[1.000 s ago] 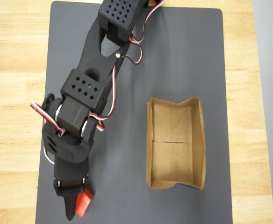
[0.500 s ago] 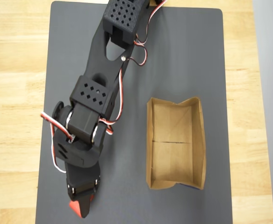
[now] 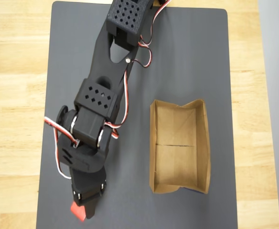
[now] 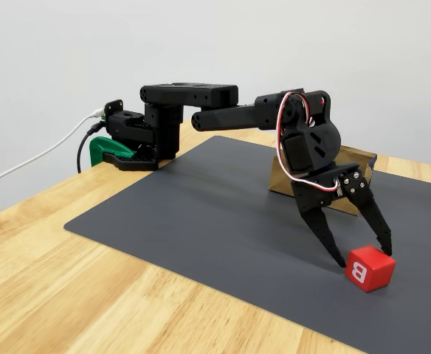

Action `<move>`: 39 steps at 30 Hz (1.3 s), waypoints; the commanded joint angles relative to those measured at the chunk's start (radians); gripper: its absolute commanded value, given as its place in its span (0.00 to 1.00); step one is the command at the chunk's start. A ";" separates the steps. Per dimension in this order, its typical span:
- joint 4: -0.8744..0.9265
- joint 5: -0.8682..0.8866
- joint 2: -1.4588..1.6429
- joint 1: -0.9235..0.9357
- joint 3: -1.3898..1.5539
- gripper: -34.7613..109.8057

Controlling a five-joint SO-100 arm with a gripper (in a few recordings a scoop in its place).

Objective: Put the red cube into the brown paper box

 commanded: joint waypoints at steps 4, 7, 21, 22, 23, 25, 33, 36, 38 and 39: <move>0.020 -0.034 0.025 0.025 -0.049 0.33; 0.032 -0.040 0.026 0.029 -0.049 0.33; 0.130 0.084 0.118 0.066 -0.041 0.48; 0.130 0.084 0.120 0.066 -0.041 0.49; 0.130 0.089 0.123 0.066 -0.041 0.50; 0.124 0.098 0.127 0.066 -0.041 0.50; 0.063 0.080 0.107 0.092 -0.041 0.47; 0.058 0.080 0.098 0.095 -0.041 0.45; 0.063 0.087 0.098 0.098 -0.041 0.43; 0.063 0.089 0.098 0.098 -0.041 0.43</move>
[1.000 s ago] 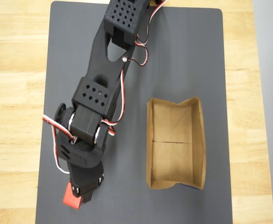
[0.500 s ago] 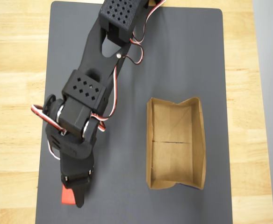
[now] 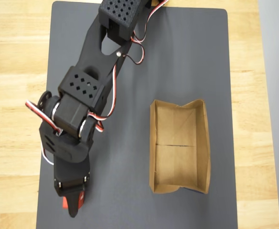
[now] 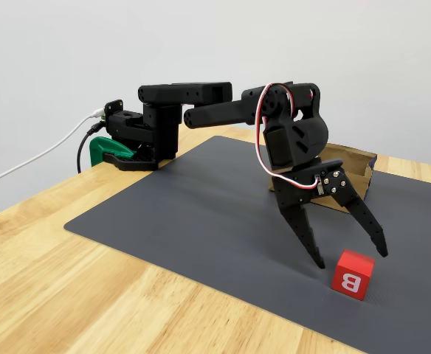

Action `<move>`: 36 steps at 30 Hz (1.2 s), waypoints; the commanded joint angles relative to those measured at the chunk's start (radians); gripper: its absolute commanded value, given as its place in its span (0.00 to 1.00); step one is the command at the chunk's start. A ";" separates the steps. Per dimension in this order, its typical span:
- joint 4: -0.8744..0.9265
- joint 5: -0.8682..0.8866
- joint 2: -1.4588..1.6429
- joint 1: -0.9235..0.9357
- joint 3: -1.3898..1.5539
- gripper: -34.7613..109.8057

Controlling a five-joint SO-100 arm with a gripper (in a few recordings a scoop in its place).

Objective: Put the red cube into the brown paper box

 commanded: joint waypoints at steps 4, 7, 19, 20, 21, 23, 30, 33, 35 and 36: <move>-0.018 -0.011 0.040 0.025 -0.041 0.42; -0.025 -0.017 0.026 0.025 -0.041 0.41; -0.044 -0.066 -0.021 0.028 -0.046 0.39; -0.044 -0.067 -0.021 0.028 -0.046 0.39; -0.044 -0.071 -0.023 0.026 -0.046 0.39; -0.043 -0.077 -0.023 0.026 -0.046 0.38; -0.037 -0.052 -0.011 0.023 -0.041 0.44; -0.041 -0.060 -0.014 0.023 -0.041 0.44; -0.044 -0.063 -0.018 0.025 -0.041 0.44; -0.046 -0.063 -0.018 0.025 -0.041 0.44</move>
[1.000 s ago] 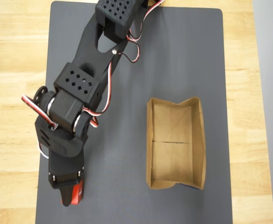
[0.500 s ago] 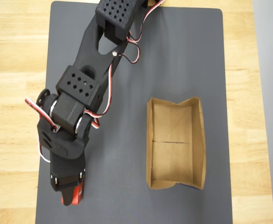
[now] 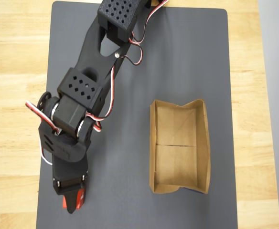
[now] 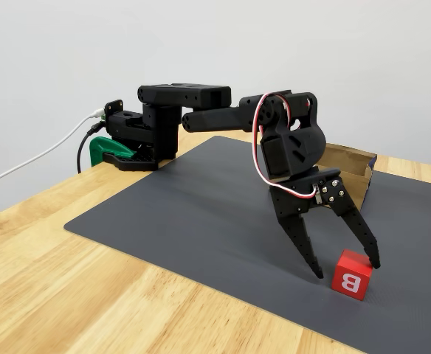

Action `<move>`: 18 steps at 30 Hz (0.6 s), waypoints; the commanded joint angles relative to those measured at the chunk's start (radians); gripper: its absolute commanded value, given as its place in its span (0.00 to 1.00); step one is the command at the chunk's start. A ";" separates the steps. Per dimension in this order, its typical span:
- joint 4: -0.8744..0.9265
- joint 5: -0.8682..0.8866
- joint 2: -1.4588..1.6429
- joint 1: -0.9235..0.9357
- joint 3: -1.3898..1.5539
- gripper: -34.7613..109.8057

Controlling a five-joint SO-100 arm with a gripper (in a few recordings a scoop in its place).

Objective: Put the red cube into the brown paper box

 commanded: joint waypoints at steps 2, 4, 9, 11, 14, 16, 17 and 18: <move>0.003 -0.014 0.020 0.003 -0.034 0.43; 0.003 -0.026 0.020 0.003 -0.034 0.41; 0.035 -0.055 0.021 0.002 -0.034 0.36; 0.043 -0.058 0.021 0.002 -0.034 0.36; 0.058 -0.058 0.025 0.000 -0.034 0.37; 0.055 -0.046 0.026 0.000 -0.034 0.39; 0.052 -0.040 0.026 0.002 -0.034 0.40; 0.043 -0.031 0.026 0.003 -0.034 0.41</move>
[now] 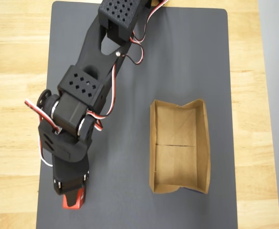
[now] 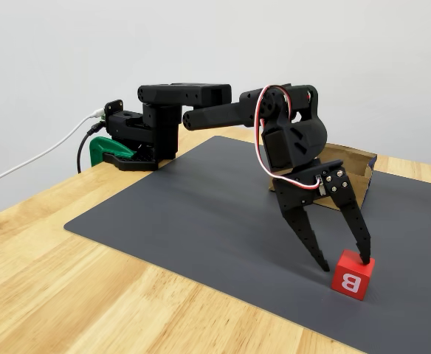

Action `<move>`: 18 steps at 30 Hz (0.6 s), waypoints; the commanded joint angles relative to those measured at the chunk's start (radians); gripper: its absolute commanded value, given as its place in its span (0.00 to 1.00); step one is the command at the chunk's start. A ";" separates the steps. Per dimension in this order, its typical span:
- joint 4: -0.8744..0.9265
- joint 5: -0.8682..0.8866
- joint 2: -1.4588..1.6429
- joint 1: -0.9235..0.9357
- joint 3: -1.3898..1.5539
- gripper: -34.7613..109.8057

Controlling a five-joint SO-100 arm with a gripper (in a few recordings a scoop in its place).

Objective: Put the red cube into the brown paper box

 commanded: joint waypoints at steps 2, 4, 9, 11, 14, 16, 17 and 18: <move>-0.003 0.011 0.023 0.008 -0.021 0.42; -0.006 0.008 0.021 0.009 -0.021 0.43; -0.018 -0.018 0.015 0.006 -0.021 0.44; -0.026 -0.028 0.014 0.005 -0.021 0.45; -0.026 -0.040 0.012 0.003 -0.021 0.45; -0.026 -0.046 0.012 0.003 -0.021 0.45; -0.026 -0.048 0.012 0.002 -0.021 0.45; -0.026 -0.055 0.011 0.002 -0.021 0.45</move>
